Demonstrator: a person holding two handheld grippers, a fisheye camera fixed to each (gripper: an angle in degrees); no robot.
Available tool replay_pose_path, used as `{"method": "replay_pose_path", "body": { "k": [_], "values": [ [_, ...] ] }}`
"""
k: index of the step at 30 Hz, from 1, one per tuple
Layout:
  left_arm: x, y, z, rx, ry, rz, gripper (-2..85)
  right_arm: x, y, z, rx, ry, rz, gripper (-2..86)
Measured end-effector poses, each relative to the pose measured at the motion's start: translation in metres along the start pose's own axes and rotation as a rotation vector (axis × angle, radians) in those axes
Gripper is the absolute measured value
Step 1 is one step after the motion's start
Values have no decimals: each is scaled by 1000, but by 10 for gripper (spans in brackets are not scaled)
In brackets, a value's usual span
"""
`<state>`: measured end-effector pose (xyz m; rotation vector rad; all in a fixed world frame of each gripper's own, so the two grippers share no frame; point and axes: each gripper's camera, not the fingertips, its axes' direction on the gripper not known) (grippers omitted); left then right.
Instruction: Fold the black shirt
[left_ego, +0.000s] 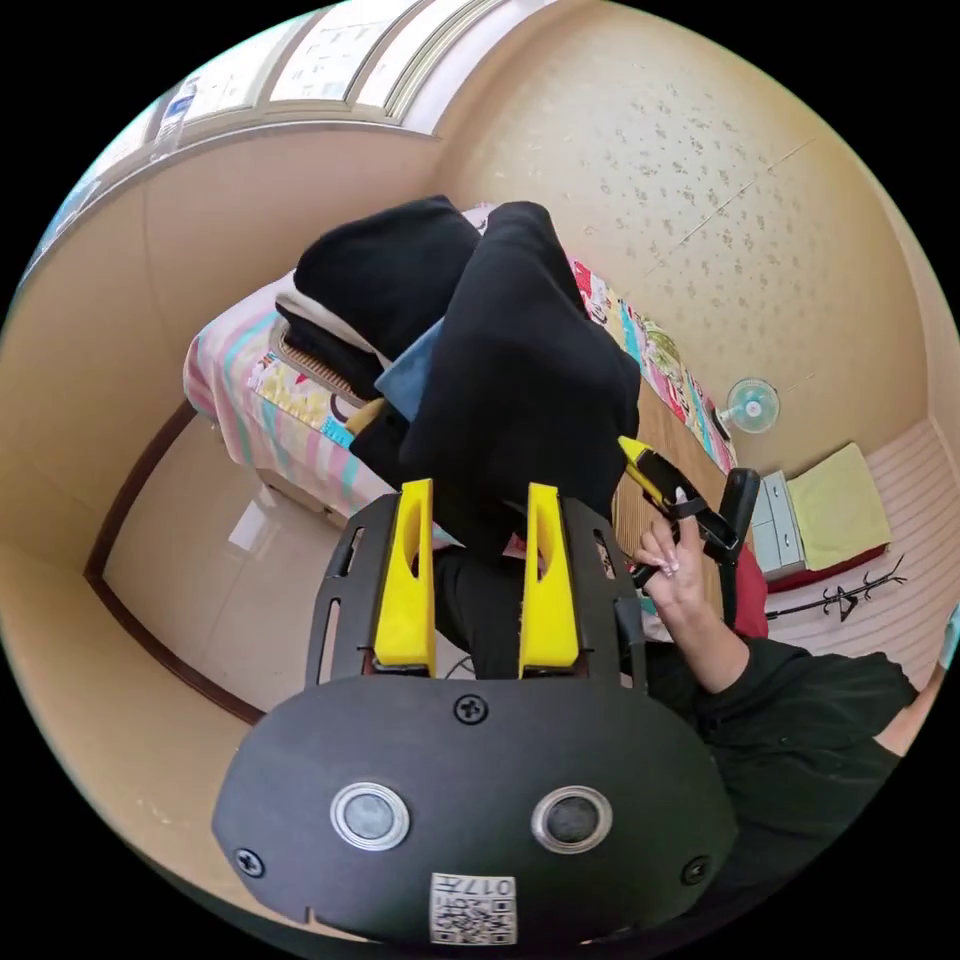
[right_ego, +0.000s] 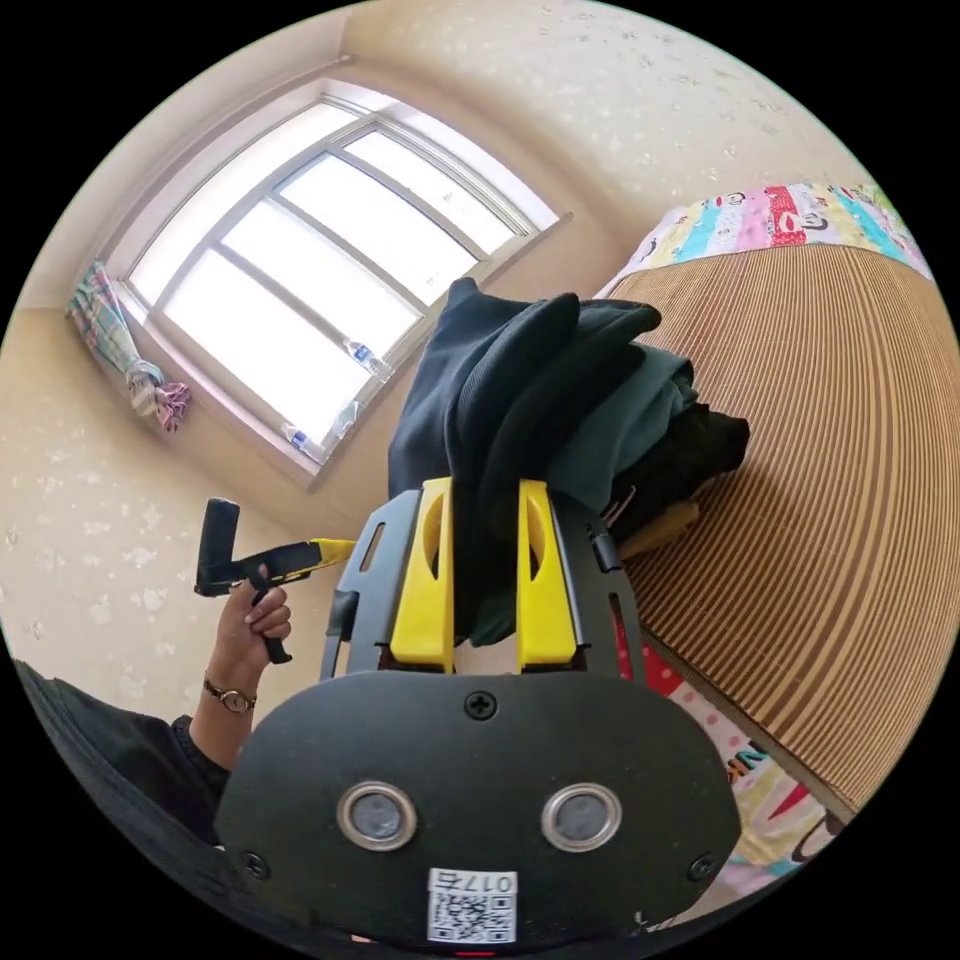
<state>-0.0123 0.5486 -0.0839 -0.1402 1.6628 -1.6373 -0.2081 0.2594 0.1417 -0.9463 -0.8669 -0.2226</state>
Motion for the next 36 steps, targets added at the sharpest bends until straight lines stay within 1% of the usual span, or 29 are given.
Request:
{"method": "replay_pose_path", "body": {
  "k": [2,4,6,7,8,9,11,13,15,16,17,18,20,21,22,23,24,26,27,29,32,33,36],
  "values": [
    [20,48,16,63,125,-29,133,13,6,-27,3,0,-79,69],
    [43,71,23,116,214,-30,125,30,18,-61,28,37,-143,51],
    [72,85,27,162,253,-9,111,56,34,-103,46,145,-164,34],
    [95,88,29,185,264,29,98,78,46,-134,59,234,-153,26],
    [120,89,33,194,266,87,73,103,59,-168,77,330,-111,21],
    [134,88,35,193,267,125,61,117,66,-185,89,377,-80,19],
    [194,84,54,147,272,286,10,171,98,-254,153,542,114,13],
    [237,84,75,109,259,372,-3,202,116,-291,147,566,234,10],
    [280,86,96,82,249,440,-7,212,128,-320,128,592,244,8],
    [306,86,110,56,265,469,-8,210,136,-341,144,660,231,8],
    [327,86,122,26,307,481,-9,210,145,-362,175,743,233,8],
    [337,85,128,6,338,488,-9,212,150,-374,191,782,243,8],
    [365,74,151,-139,456,497,-10,239,167,-420,214,887,341,8],
    [367,73,151,-135,475,480,-10,250,171,-431,203,897,380,9],
    [369,73,145,-96,523,451,-10,271,179,-454,196,925,465,9],
    [368,73,138,-76,601,438,-10,286,188,-479,221,961,526,11],
    [368,73,136,-79,643,437,-10,291,192,-492,241,974,545,11],
    [362,69,128,-118,747,403,-10,303,200,-549,350,1043,608,17],
    [359,69,125,-119,752,385,-10,305,201,-564,380,1064,624,20],
    [351,75,107,-84,732,341,-10,309,203,-623,517,1158,684,34],
    [350,85,91,-92,673,352,-10,325,200,-687,679,1256,757,58],
    [349,86,91,-103,661,353,-10,333,196,-698,676,1268,769,64],
    [342,84,89,-142,651,335,-10,375,172,-742,583,1343,842,84]
  ]
}}
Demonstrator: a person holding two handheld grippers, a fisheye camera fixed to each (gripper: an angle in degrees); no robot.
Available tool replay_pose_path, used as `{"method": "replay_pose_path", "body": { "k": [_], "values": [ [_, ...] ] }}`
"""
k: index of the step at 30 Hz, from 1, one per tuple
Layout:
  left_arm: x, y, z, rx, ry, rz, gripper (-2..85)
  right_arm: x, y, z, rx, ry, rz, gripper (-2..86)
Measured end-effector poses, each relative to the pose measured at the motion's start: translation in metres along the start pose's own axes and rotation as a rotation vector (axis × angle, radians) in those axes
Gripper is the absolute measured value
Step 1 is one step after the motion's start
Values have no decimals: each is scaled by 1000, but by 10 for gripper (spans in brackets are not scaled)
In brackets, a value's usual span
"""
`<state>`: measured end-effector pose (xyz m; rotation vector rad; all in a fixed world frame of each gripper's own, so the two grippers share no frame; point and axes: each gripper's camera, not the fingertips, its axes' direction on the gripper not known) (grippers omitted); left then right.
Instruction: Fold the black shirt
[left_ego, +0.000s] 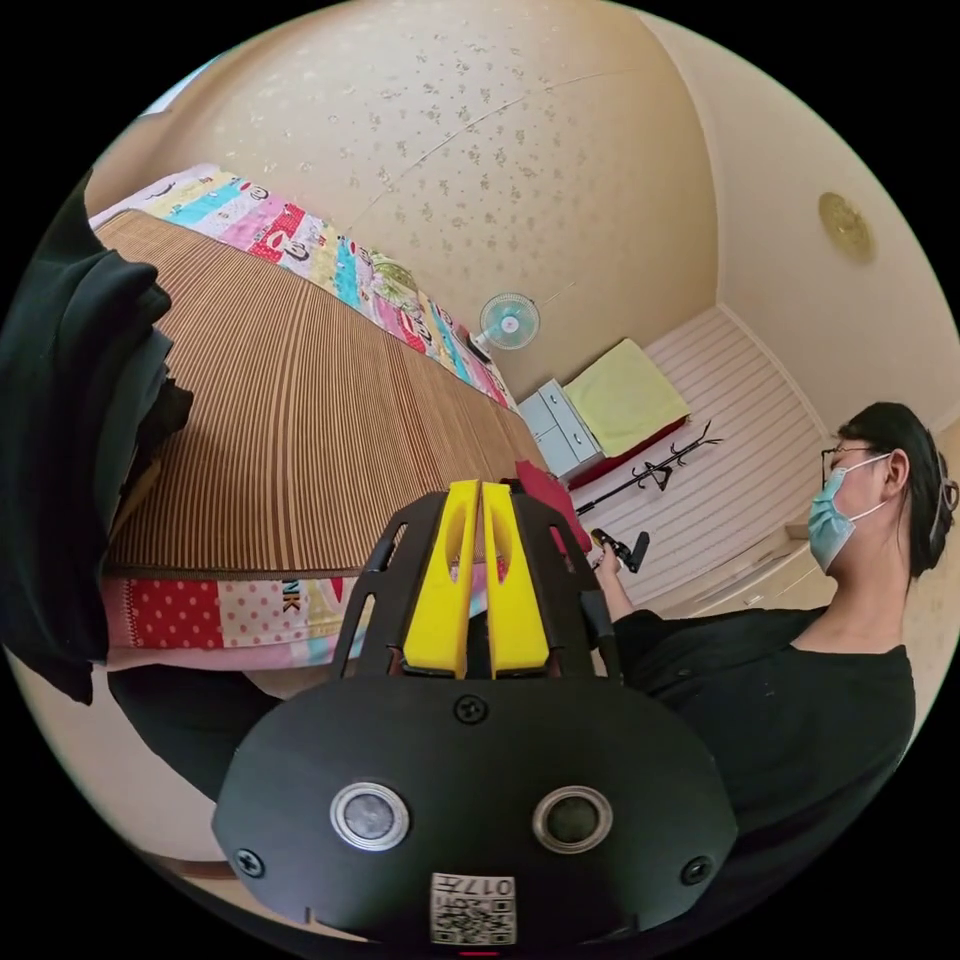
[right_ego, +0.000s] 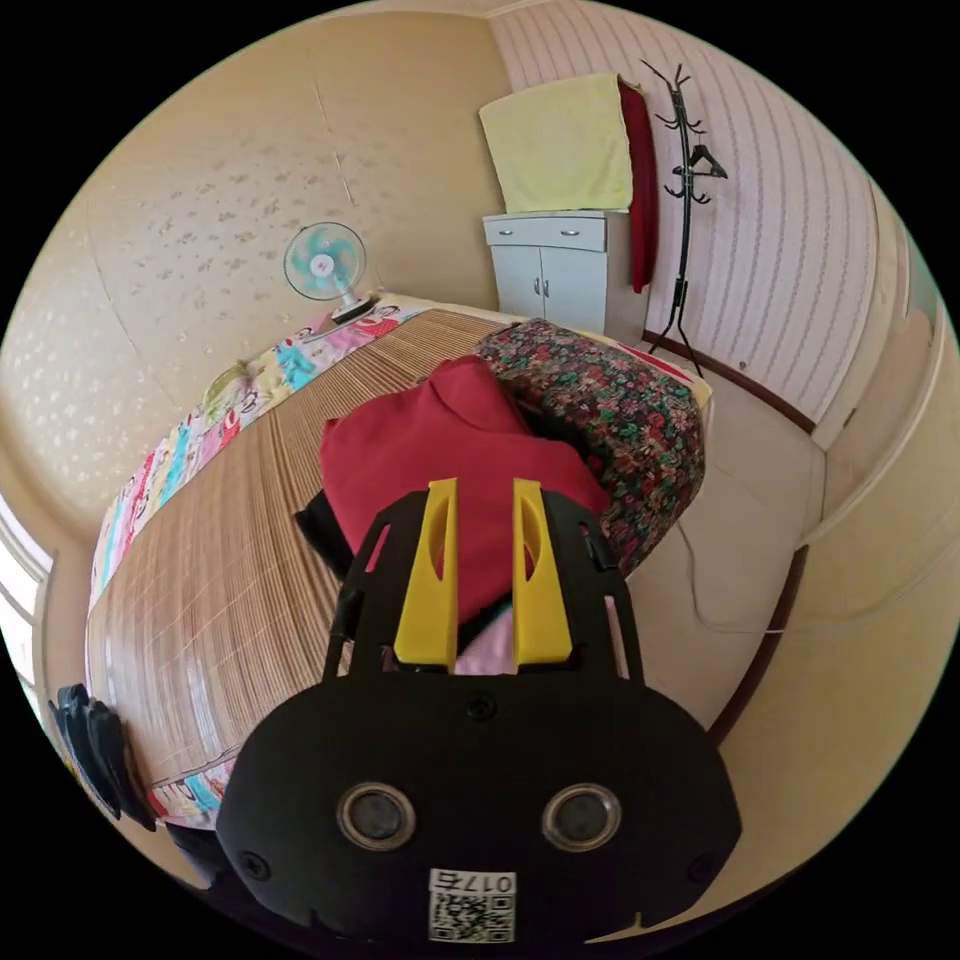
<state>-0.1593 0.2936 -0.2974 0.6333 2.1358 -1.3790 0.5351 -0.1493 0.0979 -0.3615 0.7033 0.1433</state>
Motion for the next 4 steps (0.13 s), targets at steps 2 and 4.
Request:
{"method": "replay_pose_path", "body": {
  "k": [2,4],
  "values": [
    [-2,-1,-8,21,15,-12,-10,11,-30,11,-15,75,24,97],
    [0,-2,-11,28,4,-13,-10,25,-44,19,-32,101,52,106]
  ]
}}
